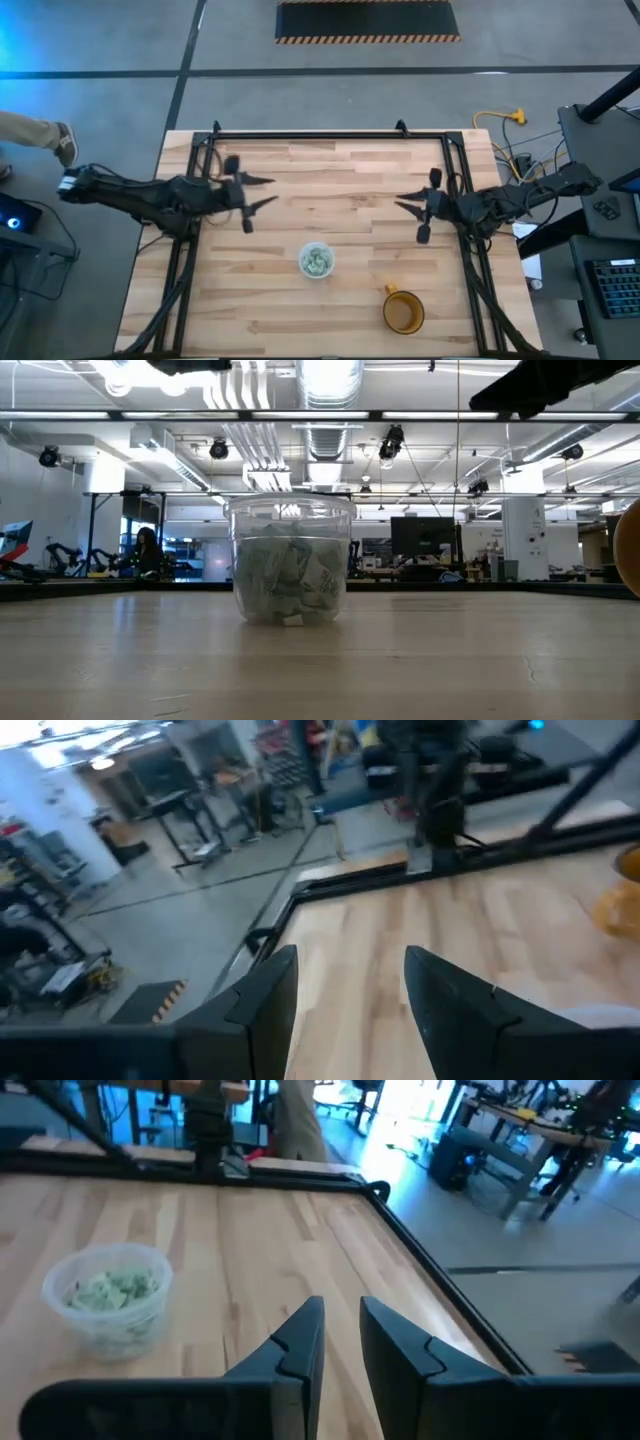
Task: Pick and place Stevia / Truvia into bins
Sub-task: Return to Home Position
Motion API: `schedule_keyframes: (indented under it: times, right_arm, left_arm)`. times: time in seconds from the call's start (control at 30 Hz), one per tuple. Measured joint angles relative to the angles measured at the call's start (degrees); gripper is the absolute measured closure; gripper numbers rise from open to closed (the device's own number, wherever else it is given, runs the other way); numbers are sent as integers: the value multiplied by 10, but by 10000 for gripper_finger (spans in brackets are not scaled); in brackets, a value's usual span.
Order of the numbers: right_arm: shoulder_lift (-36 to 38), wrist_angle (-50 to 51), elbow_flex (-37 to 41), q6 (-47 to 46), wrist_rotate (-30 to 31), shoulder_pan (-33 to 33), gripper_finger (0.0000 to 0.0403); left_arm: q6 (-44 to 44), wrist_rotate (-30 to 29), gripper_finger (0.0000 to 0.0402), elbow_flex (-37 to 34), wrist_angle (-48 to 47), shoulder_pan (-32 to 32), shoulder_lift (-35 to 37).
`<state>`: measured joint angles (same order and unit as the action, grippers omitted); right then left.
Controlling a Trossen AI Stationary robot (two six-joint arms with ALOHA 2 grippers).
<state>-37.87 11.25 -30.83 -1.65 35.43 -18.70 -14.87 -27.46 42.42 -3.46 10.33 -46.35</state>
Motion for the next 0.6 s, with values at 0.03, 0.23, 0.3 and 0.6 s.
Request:
schedule_keyframes:
  times: [0.03,0.23,0.3,0.6]
  right_arm:
    - [0,1,0,1,1,0,344]
    - [-2,-9,3,41,-105,2,344]
    - [-1,-26,8,60,-137,2,344]
    - [4,-70,39,105,-190,12,344]
  left_arm:
    - [5,2,233,-34,18,-6,28]
    - [11,51,233,-189,117,-15,168]
    - [10,66,233,-223,124,-15,204]
    - [-4,107,233,-304,119,-15,314]
